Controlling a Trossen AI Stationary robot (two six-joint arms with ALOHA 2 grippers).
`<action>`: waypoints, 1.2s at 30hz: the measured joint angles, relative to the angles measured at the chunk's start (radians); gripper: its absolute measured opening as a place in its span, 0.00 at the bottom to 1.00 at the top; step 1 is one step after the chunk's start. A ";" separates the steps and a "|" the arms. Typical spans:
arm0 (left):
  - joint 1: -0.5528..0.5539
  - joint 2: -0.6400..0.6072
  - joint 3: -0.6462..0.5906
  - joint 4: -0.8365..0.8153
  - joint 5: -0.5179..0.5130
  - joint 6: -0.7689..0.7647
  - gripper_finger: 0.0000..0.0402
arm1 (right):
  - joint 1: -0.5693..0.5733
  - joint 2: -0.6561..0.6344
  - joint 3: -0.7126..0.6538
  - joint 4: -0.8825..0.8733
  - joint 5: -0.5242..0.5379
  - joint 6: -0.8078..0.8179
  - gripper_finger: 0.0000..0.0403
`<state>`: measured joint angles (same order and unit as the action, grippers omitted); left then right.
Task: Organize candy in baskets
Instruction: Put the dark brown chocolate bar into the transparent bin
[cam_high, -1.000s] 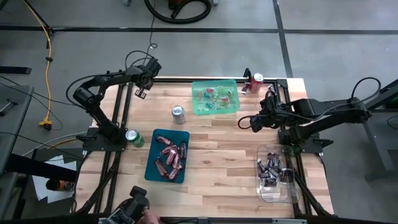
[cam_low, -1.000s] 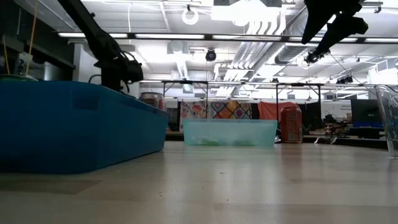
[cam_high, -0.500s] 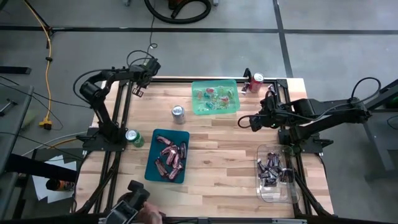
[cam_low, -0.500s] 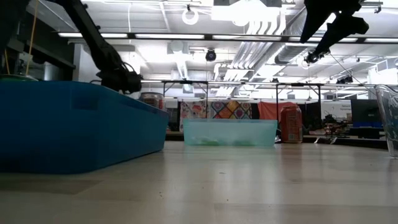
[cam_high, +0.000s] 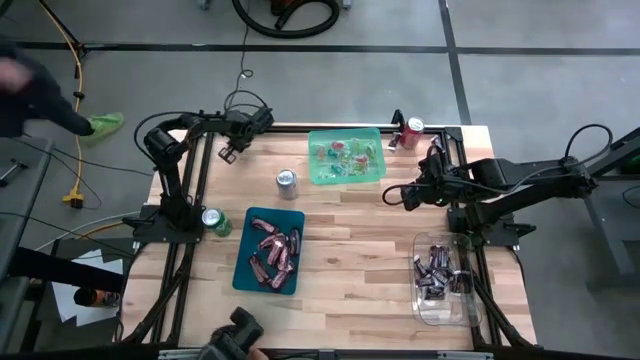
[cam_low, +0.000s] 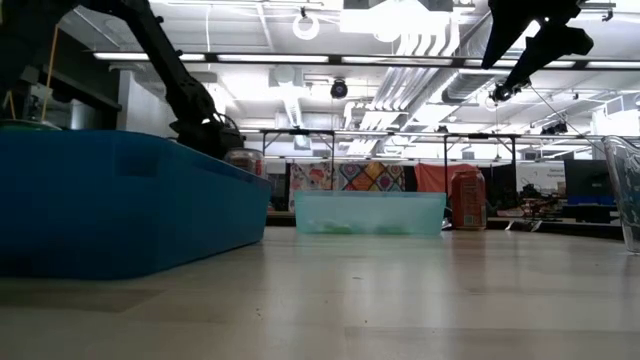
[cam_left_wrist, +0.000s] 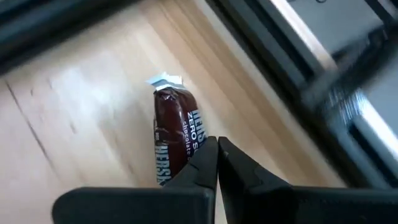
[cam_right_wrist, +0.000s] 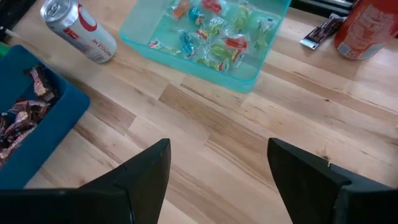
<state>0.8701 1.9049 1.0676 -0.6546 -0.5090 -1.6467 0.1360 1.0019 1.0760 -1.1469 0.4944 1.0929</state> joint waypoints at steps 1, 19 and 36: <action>-0.024 0.000 -0.001 -0.001 -0.001 -0.007 0.00 | 0.000 0.000 0.000 0.000 0.003 -0.002 0.65; -0.306 -0.104 -0.003 0.034 0.066 -0.056 0.00 | 0.000 0.000 0.000 0.007 0.010 -0.081 0.65; -0.196 -0.275 -0.070 0.006 0.156 0.312 0.08 | -0.001 0.000 0.000 0.008 0.026 -0.076 0.65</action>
<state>0.6743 1.6299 0.9978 -0.6482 -0.3531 -1.3347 0.1352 1.0016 1.0760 -1.1389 0.5209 1.0167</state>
